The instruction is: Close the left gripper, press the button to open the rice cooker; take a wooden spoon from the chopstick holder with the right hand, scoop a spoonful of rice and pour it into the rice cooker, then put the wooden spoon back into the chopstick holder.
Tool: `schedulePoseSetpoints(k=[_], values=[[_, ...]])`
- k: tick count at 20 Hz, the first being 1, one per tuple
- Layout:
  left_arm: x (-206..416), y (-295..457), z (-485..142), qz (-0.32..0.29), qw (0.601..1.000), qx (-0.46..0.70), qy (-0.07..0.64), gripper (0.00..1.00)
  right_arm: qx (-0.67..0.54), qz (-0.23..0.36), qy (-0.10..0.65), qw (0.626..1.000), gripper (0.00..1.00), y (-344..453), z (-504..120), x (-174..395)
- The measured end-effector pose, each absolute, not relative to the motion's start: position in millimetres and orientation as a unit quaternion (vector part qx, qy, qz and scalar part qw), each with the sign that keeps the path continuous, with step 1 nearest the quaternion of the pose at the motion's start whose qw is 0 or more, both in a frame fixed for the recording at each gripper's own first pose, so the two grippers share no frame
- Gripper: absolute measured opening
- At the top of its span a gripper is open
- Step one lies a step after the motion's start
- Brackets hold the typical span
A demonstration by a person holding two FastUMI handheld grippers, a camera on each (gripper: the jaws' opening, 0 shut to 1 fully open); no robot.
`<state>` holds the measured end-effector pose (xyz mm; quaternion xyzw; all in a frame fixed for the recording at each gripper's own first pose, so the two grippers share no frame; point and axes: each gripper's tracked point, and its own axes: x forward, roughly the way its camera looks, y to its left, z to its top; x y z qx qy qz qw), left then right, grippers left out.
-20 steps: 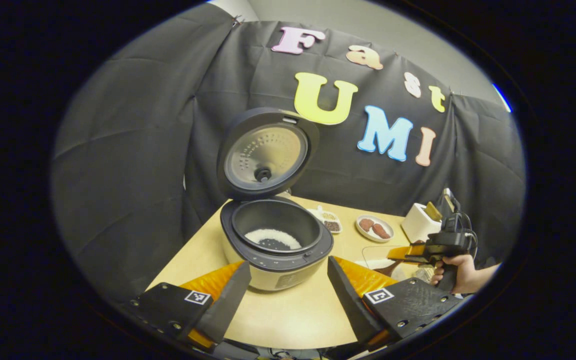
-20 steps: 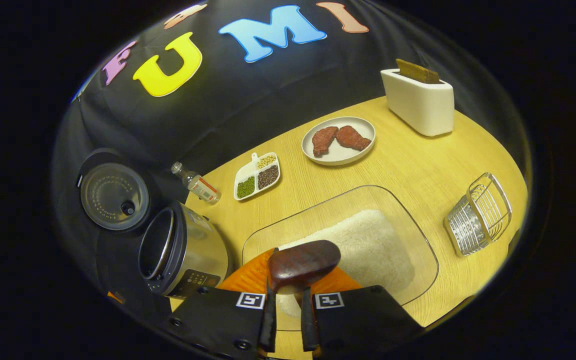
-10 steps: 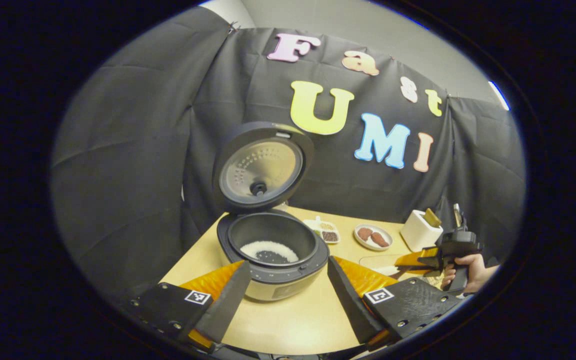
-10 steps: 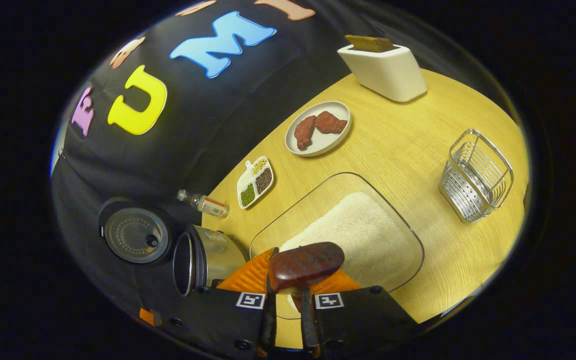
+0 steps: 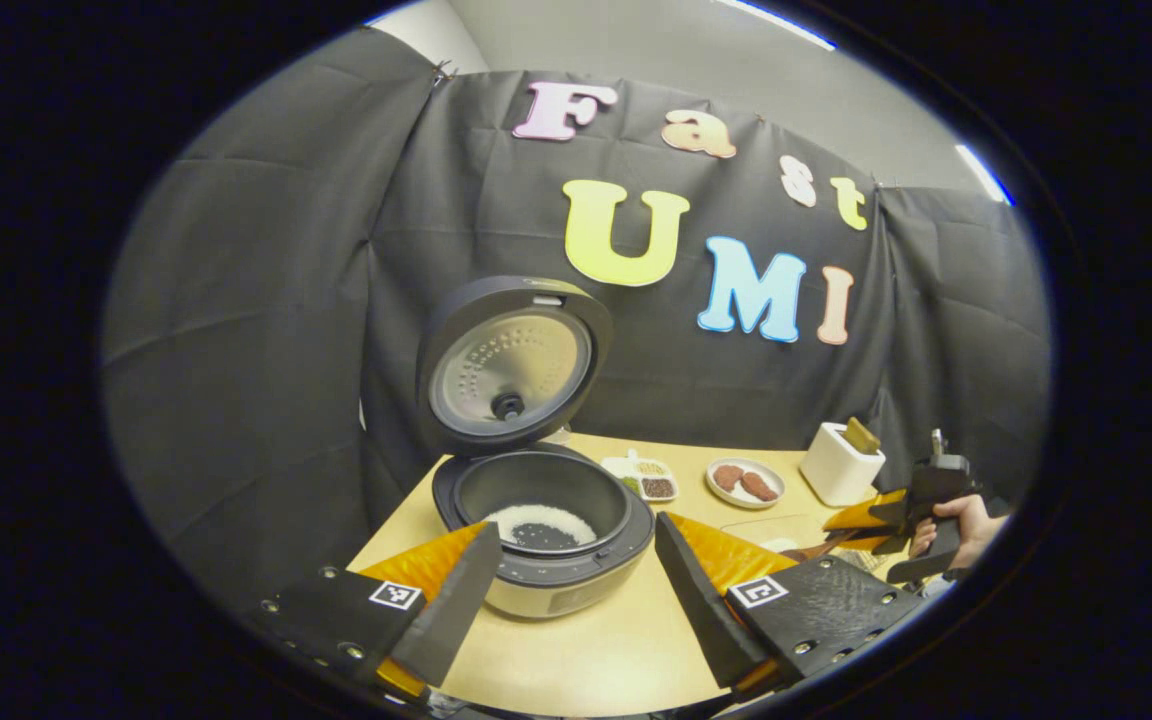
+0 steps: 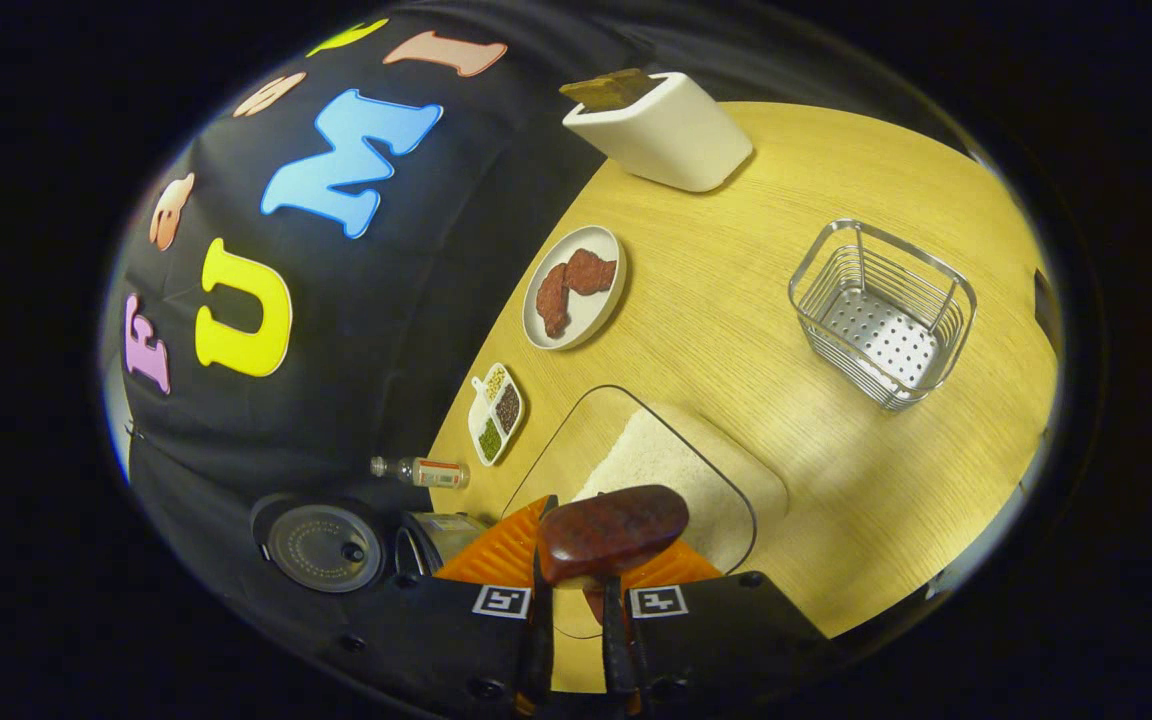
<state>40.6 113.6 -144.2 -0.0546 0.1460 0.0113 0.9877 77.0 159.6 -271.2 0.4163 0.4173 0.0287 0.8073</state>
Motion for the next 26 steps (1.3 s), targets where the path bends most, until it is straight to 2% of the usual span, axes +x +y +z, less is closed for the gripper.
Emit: schedulePoseSetpoints(k=[1,2,4,5,8,11,12,13,14,16,17,18,26], values=[[39.7,112.9,-147.1,0.011,0.987,-0.056,0.147,0.95,0.425,0.027,0.415,0.804,0.19,157.5,-267.9,77.8],[39.1,113.5,-148.2,0.011,0.987,-0.057,0.148,0.95,0.434,0.026,0.411,0.801,0.22,155.8,-264.0,78.8],[36.7,115.4,-150.2,0.011,0.987,-0.06,0.15,0.95,0.449,0.027,0.405,0.796,0.19,152.9,-256.9,82.6],[36.2,116.1,-152.1,0.012,0.987,-0.061,0.151,0.95,0.454,0.028,0.403,0.794,0.22,152.6,-253.9,84.1],[33.9,122.1,-155.1,0.015,0.986,-0.062,0.152,0.95,0.469,0.033,0.396,0.789,0.22,153.4,-237.7,90.5],[32.7,129.3,-158.3,0.02,0.986,-0.067,0.153,0.95,0.484,0.045,0.389,0.783,0.22,162.1,-218.3,99.7],[32.7,132.0,-158.9,0.022,0.985,-0.068,0.154,0.95,0.488,0.051,0.386,0.781,0.19,166.6,-210.7,102.6],[31.2,134.8,-159.7,0.025,0.985,-0.07,0.153,0.95,0.492,0.058,0.385,0.779,0.22,173.4,-203.3,105.2],[30.3,137.1,-159.6,0.027,0.985,-0.071,0.153,0.95,0.498,0.065,0.386,0.774,0.19,182.0,-196.3,107.9],[27.6,142.2,-160.9,0.033,0.985,-0.07,0.152,0.95,0.509,0.082,0.385,0.765,0.22,200.7,-178.6,111.9],[26.0,145.2,-161.4,0.036,0.985,-0.07,0.152,0.95,0.514,0.093,0.386,0.76,0.19,212.3,-171.1,114.4],[24.8,147.4,-162.2,0.038,0.985,-0.07,0.153,0.95,0.517,0.1,0.388,0.756,0.22,222.2,-165.2,115.9],[12.5,172.7,-168.4,0.069,0.982,-0.083,0.156,0.95,0.503,0.168,0.404,0.746,0.22,321.1,-135.9,130.5]])
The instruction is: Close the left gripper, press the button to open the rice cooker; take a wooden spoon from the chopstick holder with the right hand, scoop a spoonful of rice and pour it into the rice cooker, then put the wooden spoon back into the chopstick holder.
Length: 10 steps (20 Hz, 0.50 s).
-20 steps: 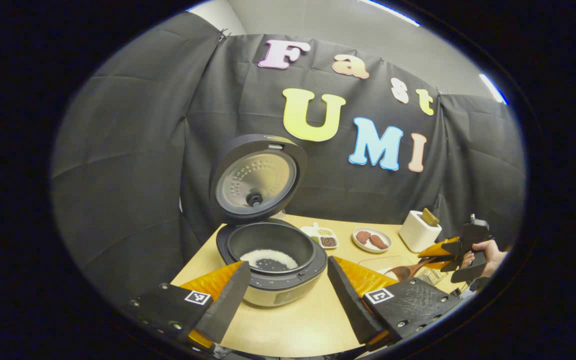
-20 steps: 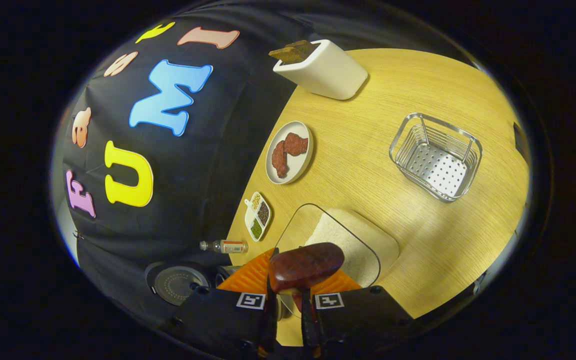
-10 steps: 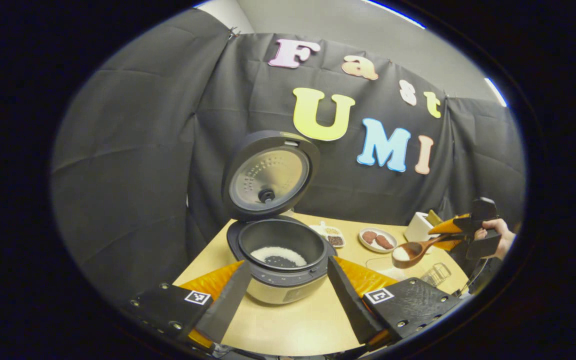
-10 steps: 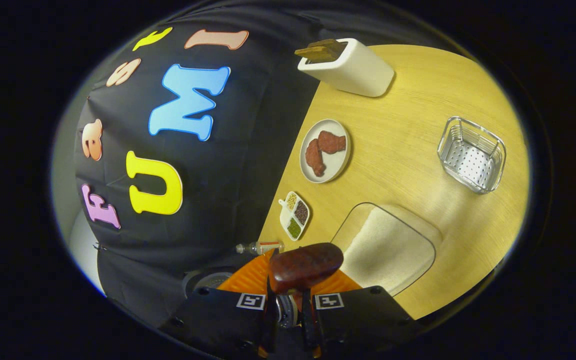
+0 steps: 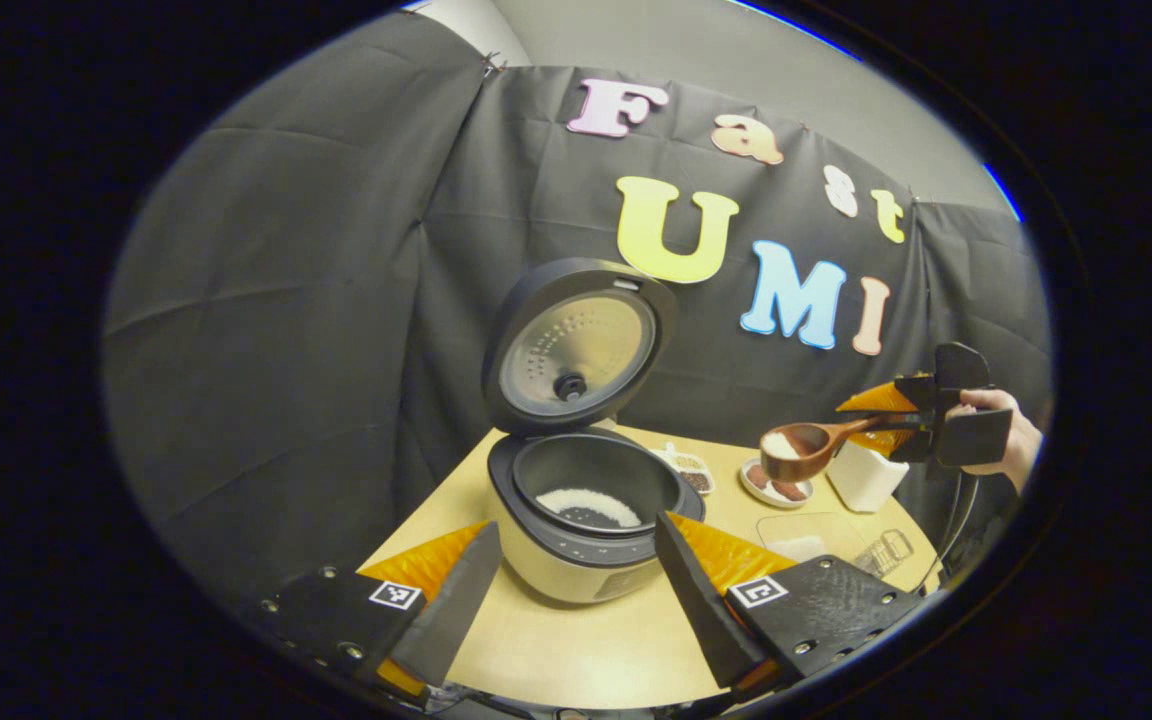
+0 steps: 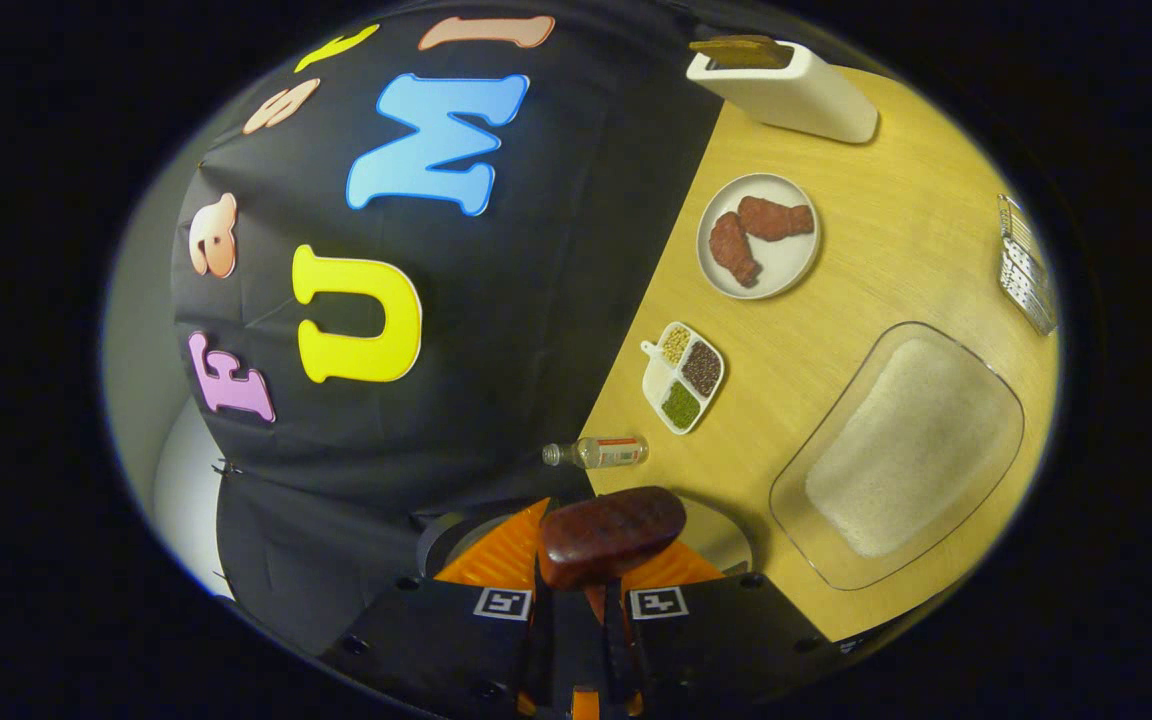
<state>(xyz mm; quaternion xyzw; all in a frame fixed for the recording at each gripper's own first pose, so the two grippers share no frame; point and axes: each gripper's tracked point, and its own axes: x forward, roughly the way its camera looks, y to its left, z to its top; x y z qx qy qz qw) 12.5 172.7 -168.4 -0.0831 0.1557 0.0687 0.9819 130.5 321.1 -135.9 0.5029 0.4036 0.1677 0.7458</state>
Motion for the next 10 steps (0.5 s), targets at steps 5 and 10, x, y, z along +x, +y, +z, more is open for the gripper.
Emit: schedulePoseSetpoints(k=[5,10], values=[[6.2,189.7,-174.5,0.085,0.98,-0.084,0.161,0.95,0.477,0.199,0.411,0.751,0.22,380.9,-132.8,141.8],[3.1,205.4,-179.1,0.104,0.977,-0.091,0.164,0.95,0.442,0.23,0.421,0.758,0.22,439.8,-139.9,146.9]])
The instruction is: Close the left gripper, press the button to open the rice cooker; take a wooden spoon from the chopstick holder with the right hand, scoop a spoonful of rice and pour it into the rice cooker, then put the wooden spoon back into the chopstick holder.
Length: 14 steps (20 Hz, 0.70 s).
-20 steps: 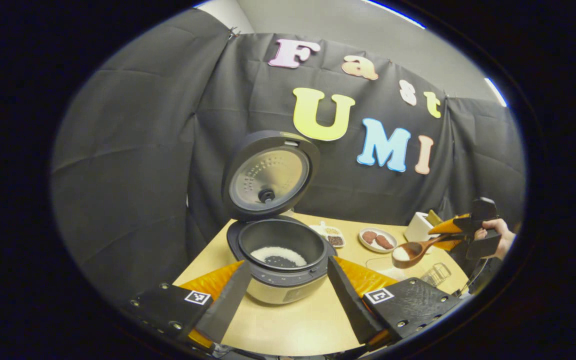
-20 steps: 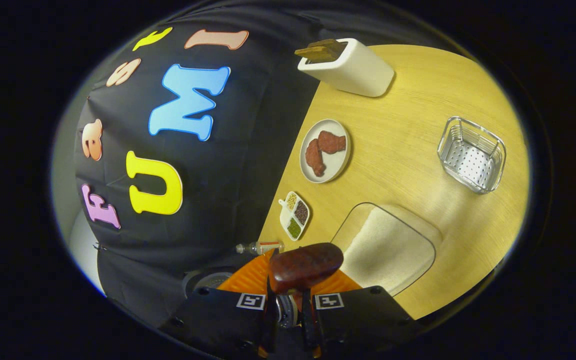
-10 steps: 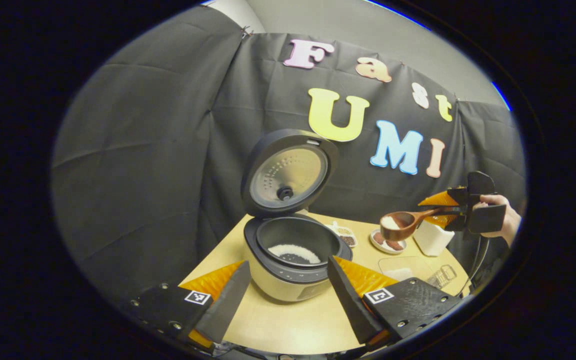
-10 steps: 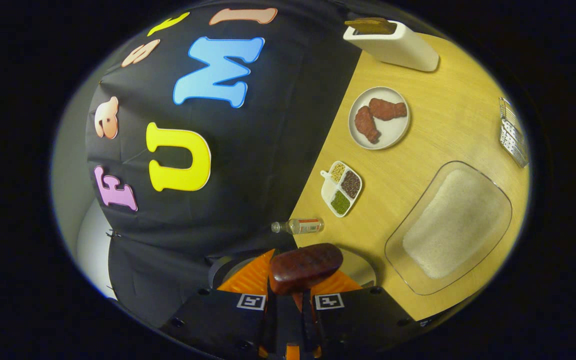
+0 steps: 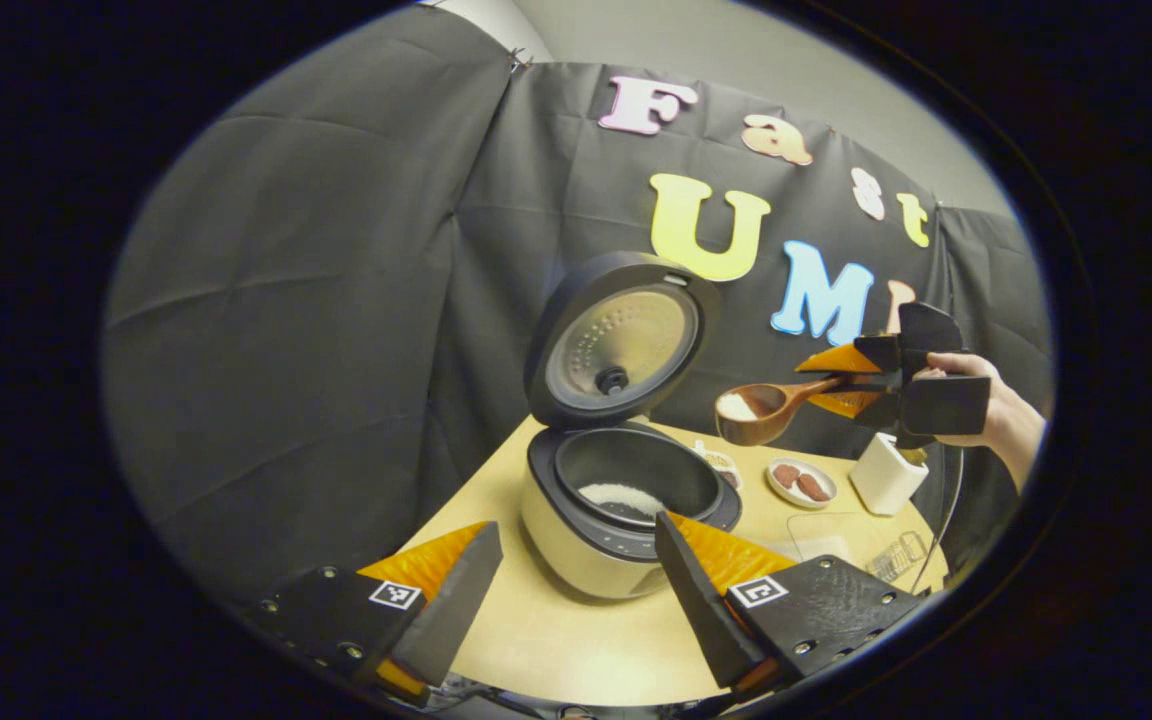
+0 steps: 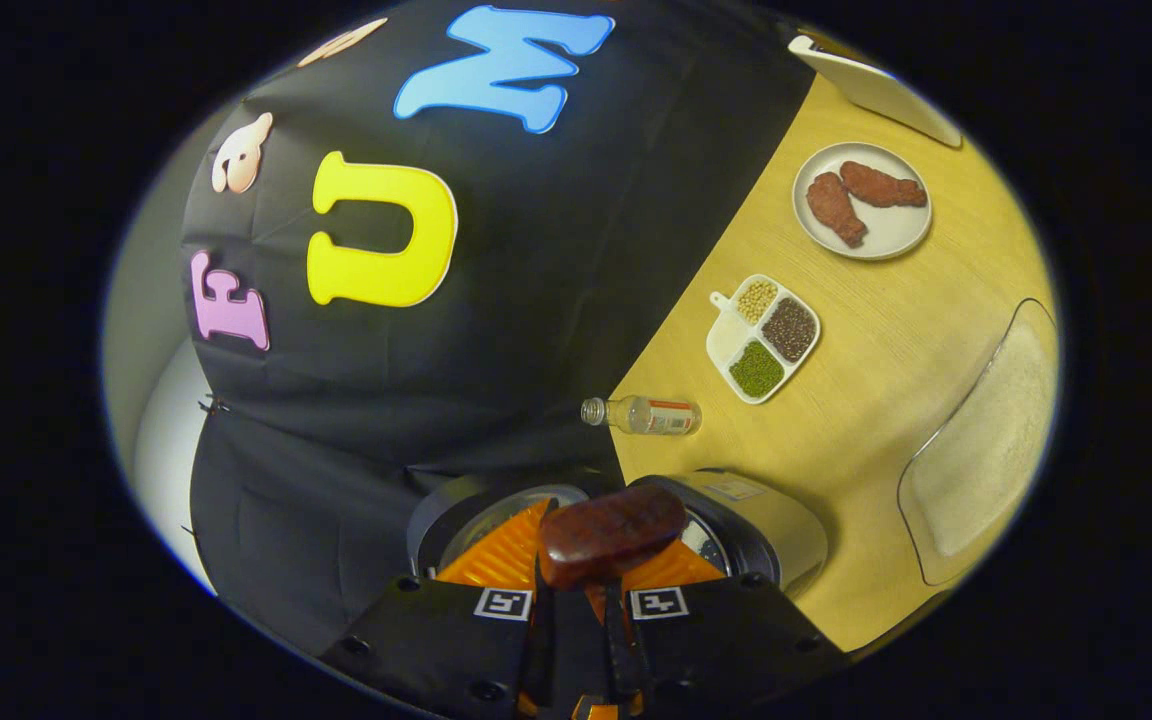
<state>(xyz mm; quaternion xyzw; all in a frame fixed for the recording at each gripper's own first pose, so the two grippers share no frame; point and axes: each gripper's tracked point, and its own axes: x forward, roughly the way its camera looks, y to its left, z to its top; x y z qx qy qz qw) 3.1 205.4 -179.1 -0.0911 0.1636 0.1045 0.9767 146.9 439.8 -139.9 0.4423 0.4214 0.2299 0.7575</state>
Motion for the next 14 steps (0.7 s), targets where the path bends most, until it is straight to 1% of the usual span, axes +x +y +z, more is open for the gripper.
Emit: schedulePoseSetpoints(k=[2,5,6,7,9,14], values=[[1.5,212.6,-180.8,0.114,0.975,-0.093,0.164,0.95,0.404,0.249,0.416,0.776,0.21,462.9,-146.4,148.0],[-0.7,219.2,-182.1,0.124,0.974,-0.091,0.167,0.95,0.315,0.278,0.4,0.814,0.22,487.1,-159.6,143.9],[-1.5,221.9,-182.7,0.126,0.974,-0.09,0.167,0.95,0.289,0.287,0.393,0.824,0.17,494.1,-164.4,142.8],[-1.1,225.5,-183.8,0.13,0.973,-0.089,0.168,0.95,0.265,0.297,0.387,0.832,0.22,504.3,-167.4,140.2],[-2.3,229.5,-186.2,0.137,0.972,-0.09,0.171,0.95,0.217,0.31,0.371,0.848,0.22,512.2,-173.3,138.4],[-2.3,229.9,-190.3,0.142,0.97,-0.097,0.173,0.95,0.136,0.329,0.346,0.868,0.22,529.4,-191.5,141.0]])
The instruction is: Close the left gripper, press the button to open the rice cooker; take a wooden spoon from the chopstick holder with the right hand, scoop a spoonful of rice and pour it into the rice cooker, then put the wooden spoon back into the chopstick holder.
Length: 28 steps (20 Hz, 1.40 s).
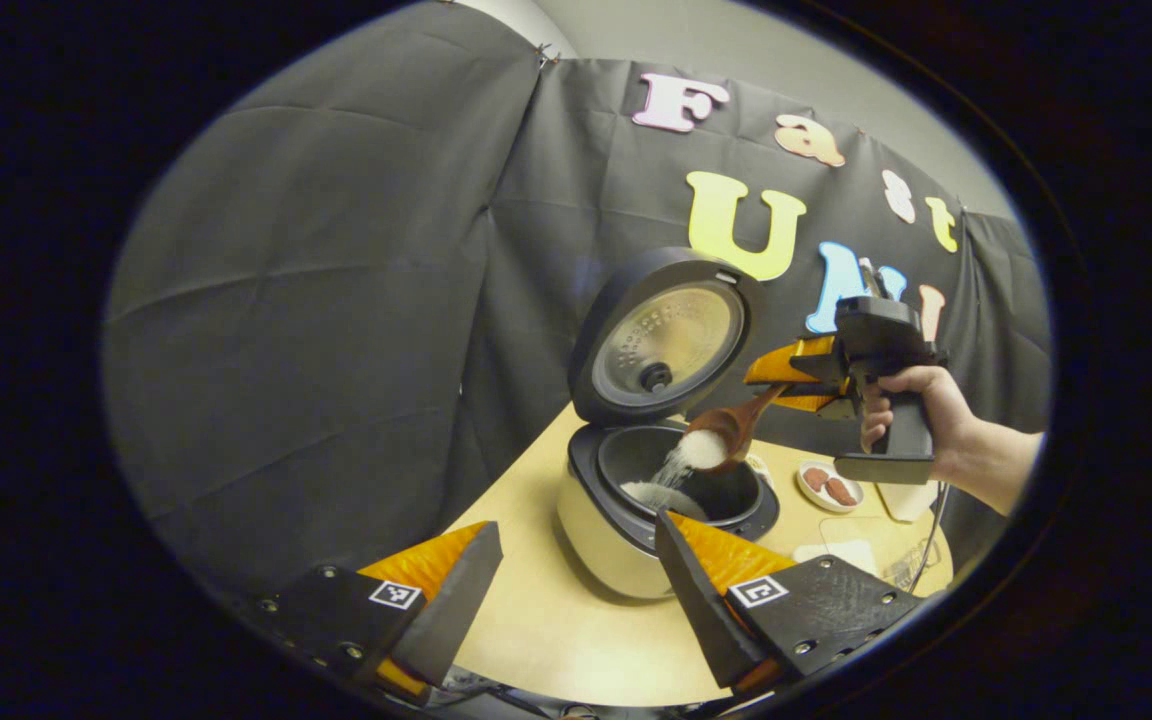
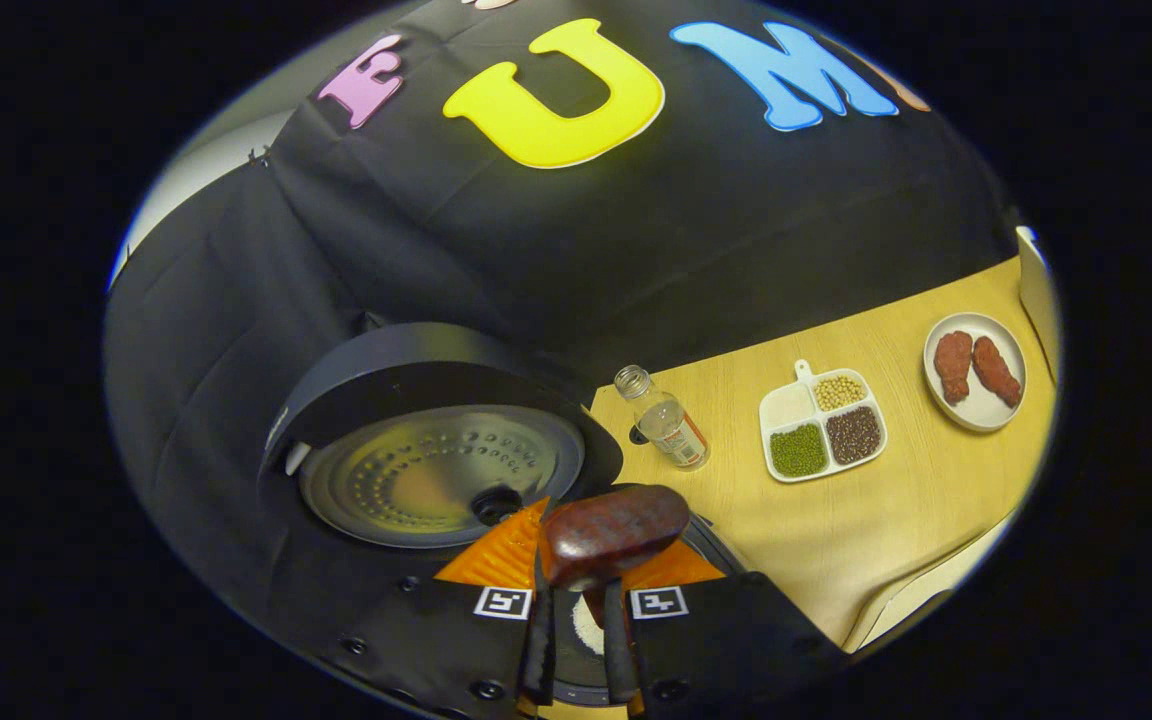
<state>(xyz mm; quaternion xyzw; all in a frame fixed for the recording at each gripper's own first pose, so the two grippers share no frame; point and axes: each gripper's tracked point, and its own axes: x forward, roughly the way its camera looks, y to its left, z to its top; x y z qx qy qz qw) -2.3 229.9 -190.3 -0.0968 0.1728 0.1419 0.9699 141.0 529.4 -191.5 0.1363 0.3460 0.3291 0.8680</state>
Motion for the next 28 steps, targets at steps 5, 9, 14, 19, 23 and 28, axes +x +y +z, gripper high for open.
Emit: schedulePoseSetpoints(k=[5,9,14,19,23,28], values=[[-0.2,225.4,-192.6,0.138,0.968,-0.113,0.175,0.96,0.042,0.344,0.304,0.887,0.22,534.0,-202.2,143.4],[4.8,222.0,-194.6,0.133,0.969,-0.112,0.178,0.95,-0.008,0.362,0.285,0.887,0.22,537.4,-205.9,138.5],[8.2,224.1,-194.8,0.133,0.967,-0.124,0.178,0.96,-0.07,0.394,0.251,0.881,0.22,541.7,-209.0,137.7],[-3.1,239.4,-200.2,0.152,0.966,-0.097,0.183,0.95,-0.166,0.44,0.205,0.858,0.22,539.8,-213.6,134.2],[-16.4,252.8,-198.8,0.17,0.964,-0.096,0.18,0.95,-0.246,0.484,0.16,0.824,0.22,537.8,-219.1,127.7],[-19.9,256.7,-189.4,0.178,0.966,-0.079,0.17,0.96,-0.322,0.519,0.102,0.786,0.22,540.0,-221.5,127.0]])
